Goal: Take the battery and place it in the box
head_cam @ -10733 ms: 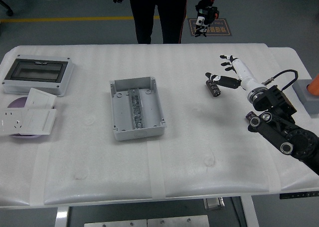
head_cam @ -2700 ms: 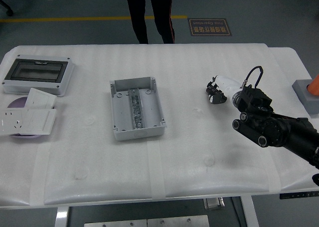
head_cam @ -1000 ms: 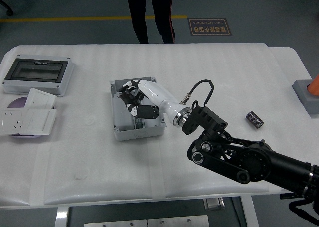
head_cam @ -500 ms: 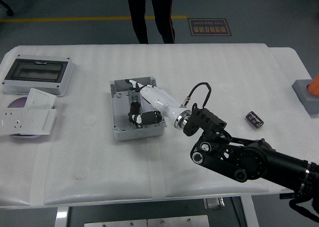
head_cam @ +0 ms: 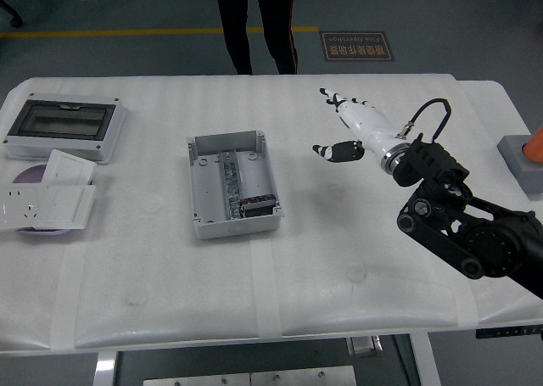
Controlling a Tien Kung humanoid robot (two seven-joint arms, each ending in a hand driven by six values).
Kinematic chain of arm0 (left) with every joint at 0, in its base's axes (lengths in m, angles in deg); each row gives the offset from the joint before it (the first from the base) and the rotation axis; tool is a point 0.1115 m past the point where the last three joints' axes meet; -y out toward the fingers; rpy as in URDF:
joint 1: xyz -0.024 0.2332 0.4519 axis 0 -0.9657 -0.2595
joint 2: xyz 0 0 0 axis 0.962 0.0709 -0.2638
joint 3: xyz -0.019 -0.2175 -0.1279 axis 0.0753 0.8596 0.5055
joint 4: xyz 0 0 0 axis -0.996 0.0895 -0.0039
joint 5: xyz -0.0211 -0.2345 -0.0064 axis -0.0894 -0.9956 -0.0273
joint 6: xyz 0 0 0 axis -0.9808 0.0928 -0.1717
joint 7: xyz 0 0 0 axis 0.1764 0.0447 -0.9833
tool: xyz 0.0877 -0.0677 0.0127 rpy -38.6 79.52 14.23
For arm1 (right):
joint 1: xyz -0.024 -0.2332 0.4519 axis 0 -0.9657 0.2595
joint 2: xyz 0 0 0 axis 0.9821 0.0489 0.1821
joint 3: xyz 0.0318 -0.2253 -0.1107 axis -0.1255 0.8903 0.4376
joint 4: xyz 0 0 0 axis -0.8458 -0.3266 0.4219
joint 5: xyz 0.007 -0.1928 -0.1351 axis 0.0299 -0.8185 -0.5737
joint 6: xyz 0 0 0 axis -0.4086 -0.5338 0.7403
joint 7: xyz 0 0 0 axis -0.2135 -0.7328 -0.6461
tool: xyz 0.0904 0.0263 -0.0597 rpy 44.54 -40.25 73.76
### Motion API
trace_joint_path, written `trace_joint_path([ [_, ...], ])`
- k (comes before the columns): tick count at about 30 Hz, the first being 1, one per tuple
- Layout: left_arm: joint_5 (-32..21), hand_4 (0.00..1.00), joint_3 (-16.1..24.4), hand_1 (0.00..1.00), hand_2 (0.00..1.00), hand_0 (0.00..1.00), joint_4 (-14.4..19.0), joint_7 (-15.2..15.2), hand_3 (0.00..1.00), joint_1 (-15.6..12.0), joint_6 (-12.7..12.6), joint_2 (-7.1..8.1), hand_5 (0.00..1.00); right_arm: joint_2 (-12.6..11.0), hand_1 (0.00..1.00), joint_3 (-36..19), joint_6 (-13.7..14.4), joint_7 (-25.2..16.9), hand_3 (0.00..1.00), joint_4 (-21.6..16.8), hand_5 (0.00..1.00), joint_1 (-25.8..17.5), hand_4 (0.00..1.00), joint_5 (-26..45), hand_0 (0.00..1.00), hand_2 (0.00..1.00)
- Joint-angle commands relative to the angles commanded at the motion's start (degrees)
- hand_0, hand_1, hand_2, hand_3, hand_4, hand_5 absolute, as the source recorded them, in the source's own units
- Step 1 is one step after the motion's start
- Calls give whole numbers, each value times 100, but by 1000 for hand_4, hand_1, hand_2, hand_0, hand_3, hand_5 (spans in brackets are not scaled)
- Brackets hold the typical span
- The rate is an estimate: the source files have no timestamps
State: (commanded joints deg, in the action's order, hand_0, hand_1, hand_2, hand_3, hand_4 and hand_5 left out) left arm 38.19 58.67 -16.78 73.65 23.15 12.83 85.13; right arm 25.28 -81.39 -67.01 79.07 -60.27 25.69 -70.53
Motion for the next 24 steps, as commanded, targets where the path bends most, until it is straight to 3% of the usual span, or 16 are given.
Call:
trace_joint_path([
  [8, -46, 455, -44, 611, 579, 442, -12, -32, 430, 12, 1, 17, 446, -483, 777, -994, -1103, 1098, 957, -737, 309, -748, 810, -697, 947, 825],
  [12, -51, 455, -42, 611, 579, 442, -10, -28, 430, -5, 0, 31, 446, -721, 777, -1316, -1499, 1493, 957, -1203, 309, -1188, 810, -740, 947, 825],
  [18, -62, 456, -47, 611, 574, 442, -9, -30, 430, -24, -1, 51, 441, -977, 772, -1455, -1528, 1538, 940, -1730, 345, -1814, 817, -865, 938, 811],
  [24, -63, 455, -49, 610, 573, 441, -10, -42, 430, -7, 3, 58, 439, -930, 764, -1319, -1426, 1409, 940, -1532, 388, -2042, 836, -918, 932, 807],
])
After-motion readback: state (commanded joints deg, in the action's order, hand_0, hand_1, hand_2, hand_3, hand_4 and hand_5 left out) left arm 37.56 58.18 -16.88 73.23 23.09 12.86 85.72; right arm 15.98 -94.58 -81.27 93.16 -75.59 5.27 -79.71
